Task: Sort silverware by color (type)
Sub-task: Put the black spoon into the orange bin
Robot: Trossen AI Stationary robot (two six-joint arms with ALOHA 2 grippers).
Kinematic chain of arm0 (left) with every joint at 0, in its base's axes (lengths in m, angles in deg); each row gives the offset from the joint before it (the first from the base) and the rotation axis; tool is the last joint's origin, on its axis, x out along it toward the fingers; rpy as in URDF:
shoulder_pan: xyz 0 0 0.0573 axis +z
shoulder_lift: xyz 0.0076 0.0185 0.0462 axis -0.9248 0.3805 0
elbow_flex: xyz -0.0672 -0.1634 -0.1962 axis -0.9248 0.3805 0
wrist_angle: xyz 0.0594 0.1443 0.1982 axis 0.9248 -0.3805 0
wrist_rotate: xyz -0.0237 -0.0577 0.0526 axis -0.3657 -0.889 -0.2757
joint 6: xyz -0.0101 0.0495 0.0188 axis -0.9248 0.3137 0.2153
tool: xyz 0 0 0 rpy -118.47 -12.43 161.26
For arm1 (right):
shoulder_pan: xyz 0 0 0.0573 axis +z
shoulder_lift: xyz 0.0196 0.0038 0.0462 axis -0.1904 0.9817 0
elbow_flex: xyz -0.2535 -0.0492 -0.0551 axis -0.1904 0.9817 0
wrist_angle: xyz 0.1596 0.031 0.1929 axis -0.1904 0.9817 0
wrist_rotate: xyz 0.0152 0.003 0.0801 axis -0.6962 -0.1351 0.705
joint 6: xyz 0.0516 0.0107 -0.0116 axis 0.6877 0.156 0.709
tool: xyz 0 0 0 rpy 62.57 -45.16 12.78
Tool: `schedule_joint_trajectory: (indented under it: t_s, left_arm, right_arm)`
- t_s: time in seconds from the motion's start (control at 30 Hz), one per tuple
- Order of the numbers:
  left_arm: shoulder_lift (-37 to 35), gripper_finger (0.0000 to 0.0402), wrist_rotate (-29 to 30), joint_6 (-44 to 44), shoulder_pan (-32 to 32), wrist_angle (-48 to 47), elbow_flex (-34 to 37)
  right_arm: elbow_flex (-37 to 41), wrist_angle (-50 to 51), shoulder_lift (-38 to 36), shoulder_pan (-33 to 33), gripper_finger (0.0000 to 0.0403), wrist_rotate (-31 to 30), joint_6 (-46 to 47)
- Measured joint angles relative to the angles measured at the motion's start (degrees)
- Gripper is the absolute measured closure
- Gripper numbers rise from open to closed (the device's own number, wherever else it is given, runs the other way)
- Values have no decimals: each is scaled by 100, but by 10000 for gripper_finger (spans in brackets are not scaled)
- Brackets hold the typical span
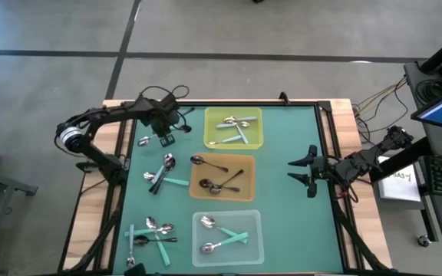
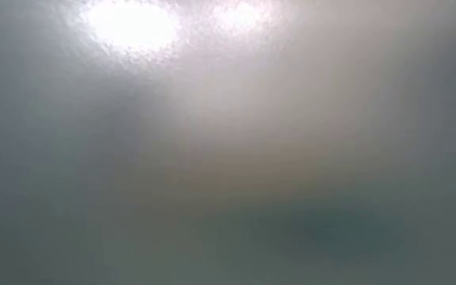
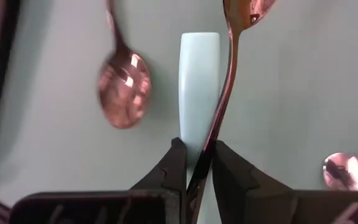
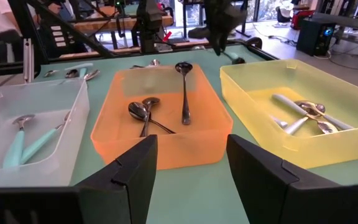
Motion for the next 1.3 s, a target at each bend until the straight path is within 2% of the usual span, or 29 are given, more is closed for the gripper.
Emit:
schedule_joint_trajectory:
  t_s: [0.17,0.27,0.37,0.43,0.5,0.7,0.87,0.93,1.17,1.2,1.3]
  left_arm:
    - [-349,371,-104,36,9,108,-144]
    - [-380,371,677,229,-45,-64,-192]
    - [-265,371,1559,559,-114,-624,-216]
    - [-159,371,1952,647,-133,-868,-241]
    - [-81,371,2187,700,-133,-973,-244]
    - [303,371,2413,1131,-192,-1170,-288]
    - [689,371,3968,1524,-414,-1487,-391]
    - [776,371,4284,1596,-499,-1587,-432]
    - [773,371,4547,1422,-899,-1663,-701]
    - [725,371,4298,1262,-935,-1724,-843]
    - [627,371,2763,867,-966,-1904,-1342]
  right_arm:
    - [0,-2,0,-1,218,0,0]
    - [0,-2,0,-2,218,0,0]
    - [0,-2,0,-2,218,0,0]
    - [0,-2,0,-1,218,0,0]
    - [0,0,0,0,218,0,0]
    - [0,-2,0,-1,218,0,0]
    - [0,-2,0,-2,218,0,0]
    - [0,0,0,0,218,0,0]
    - [0,-2,0,-1,218,0,0]
    - [0,0,0,0,218,0,0]
    - [0,-2,0,-2,218,0,0]
